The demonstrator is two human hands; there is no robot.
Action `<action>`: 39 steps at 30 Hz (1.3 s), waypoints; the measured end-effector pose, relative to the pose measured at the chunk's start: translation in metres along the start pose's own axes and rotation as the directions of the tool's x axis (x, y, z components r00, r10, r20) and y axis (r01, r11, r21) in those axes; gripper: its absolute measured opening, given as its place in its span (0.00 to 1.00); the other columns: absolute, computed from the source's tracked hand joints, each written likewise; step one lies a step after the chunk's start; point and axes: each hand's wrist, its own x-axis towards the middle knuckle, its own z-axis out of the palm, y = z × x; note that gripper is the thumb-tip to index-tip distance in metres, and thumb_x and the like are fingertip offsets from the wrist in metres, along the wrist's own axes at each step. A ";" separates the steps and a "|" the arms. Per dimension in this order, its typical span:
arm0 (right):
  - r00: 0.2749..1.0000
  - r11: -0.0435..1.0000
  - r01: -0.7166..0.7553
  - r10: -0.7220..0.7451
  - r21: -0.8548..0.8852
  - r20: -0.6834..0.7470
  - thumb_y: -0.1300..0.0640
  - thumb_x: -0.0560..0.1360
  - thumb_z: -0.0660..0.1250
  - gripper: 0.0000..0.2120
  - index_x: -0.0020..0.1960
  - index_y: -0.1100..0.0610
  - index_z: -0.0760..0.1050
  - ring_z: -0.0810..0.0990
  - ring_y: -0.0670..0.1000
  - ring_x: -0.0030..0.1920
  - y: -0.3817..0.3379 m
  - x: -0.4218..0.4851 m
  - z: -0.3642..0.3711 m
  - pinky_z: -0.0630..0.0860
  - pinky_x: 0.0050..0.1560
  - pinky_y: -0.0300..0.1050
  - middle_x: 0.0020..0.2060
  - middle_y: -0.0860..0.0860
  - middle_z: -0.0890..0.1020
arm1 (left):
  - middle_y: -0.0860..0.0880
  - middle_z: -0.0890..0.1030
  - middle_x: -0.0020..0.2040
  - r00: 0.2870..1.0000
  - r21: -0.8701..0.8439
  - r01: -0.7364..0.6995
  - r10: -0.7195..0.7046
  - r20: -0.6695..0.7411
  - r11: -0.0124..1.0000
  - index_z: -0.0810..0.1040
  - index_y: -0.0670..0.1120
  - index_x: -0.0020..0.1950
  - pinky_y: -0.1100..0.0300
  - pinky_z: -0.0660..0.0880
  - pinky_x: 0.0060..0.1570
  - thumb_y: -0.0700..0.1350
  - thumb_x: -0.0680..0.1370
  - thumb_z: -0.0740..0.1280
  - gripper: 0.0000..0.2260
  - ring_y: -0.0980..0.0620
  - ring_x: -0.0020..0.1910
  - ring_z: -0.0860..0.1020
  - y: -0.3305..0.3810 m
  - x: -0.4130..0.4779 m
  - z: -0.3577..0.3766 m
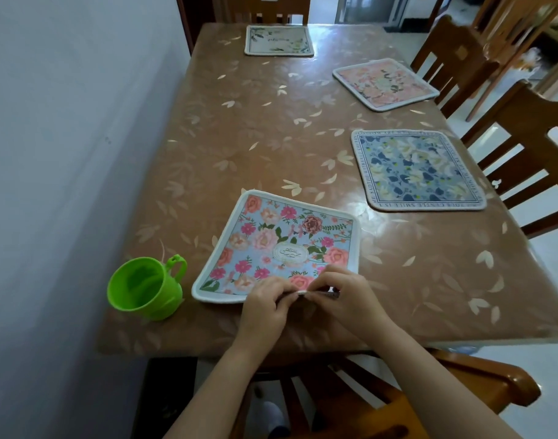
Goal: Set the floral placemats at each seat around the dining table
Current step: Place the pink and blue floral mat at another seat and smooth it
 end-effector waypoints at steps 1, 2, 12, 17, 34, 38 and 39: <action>1.000 1.000 0.006 -0.006 0.007 0.008 0.63 0.66 0.74 0.04 0.38 0.57 0.80 0.77 0.45 0.38 -0.001 -0.001 0.000 0.74 0.39 0.34 0.36 0.48 0.78 | 0.47 0.79 0.40 1.000 -0.006 0.015 -0.015 -0.012 1.000 0.79 0.42 0.42 0.65 0.70 0.44 0.35 0.73 0.68 0.03 0.53 0.41 0.75 0.000 -0.001 0.000; 1.000 1.000 0.012 -0.012 0.013 0.011 0.63 0.66 0.74 0.04 0.39 0.57 0.80 0.77 0.44 0.38 -0.001 -0.002 0.000 0.73 0.39 0.31 0.36 0.47 0.77 | 0.48 0.79 0.39 0.999 -0.015 0.035 -0.036 -0.029 0.999 0.79 0.42 0.41 0.68 0.69 0.43 0.35 0.73 0.68 0.03 0.54 0.41 0.75 -0.001 -0.002 0.000; 0.992 0.999 -0.013 0.018 0.041 -0.124 0.69 0.62 0.75 0.06 0.38 0.64 0.80 0.76 0.42 0.39 0.016 0.000 -0.025 0.69 0.40 0.22 0.36 0.50 0.79 | 0.57 0.76 0.38 0.965 -0.189 0.209 -0.233 -0.121 0.960 0.77 0.46 0.42 0.78 0.67 0.40 0.34 0.74 0.66 0.07 0.64 0.41 0.74 0.000 -0.006 0.006; 0.980 0.999 -0.025 0.018 -0.032 -0.198 0.68 0.61 0.76 0.06 0.35 0.63 0.79 0.74 0.44 0.35 0.021 -0.009 -0.035 0.69 0.37 0.23 0.33 0.49 0.77 | 0.51 0.78 0.40 0.956 -0.271 0.256 -0.284 -0.069 0.928 0.77 0.48 0.43 0.72 0.72 0.42 0.36 0.75 0.66 0.07 0.56 0.43 0.76 0.005 -0.001 0.023; 0.989 1.000 -0.014 0.010 -0.021 -0.145 0.64 0.67 0.73 0.03 0.38 0.61 0.79 0.74 0.47 0.35 0.006 -0.033 -0.026 0.69 0.36 0.33 0.34 0.52 0.78 | 0.51 0.80 0.41 0.988 -0.079 -0.146 0.149 0.034 0.986 0.80 0.45 0.43 0.68 0.72 0.47 0.34 0.70 0.71 0.07 0.59 0.45 0.76 0.033 0.005 0.020; 0.999 1.000 0.019 -0.019 -0.002 -0.027 0.64 0.68 0.72 0.03 0.41 0.60 0.79 0.75 0.50 0.39 0.005 -0.029 -0.027 0.74 0.39 0.42 0.38 0.53 0.78 | 0.49 0.80 0.40 0.991 -0.033 -0.123 0.122 -0.049 0.992 0.79 0.42 0.41 0.65 0.74 0.46 0.32 0.68 0.72 0.07 0.58 0.43 0.76 0.024 -0.002 0.011; 1.000 1.000 0.026 -0.026 -0.010 0.002 0.65 0.68 0.72 0.04 0.42 0.60 0.79 0.76 0.50 0.40 0.007 -0.029 -0.030 0.75 0.41 0.43 0.39 0.52 0.78 | 0.50 0.79 0.40 0.993 -0.034 -0.101 0.098 -0.059 0.994 0.79 0.43 0.40 0.64 0.74 0.46 0.32 0.68 0.72 0.07 0.58 0.44 0.76 0.021 -0.004 0.009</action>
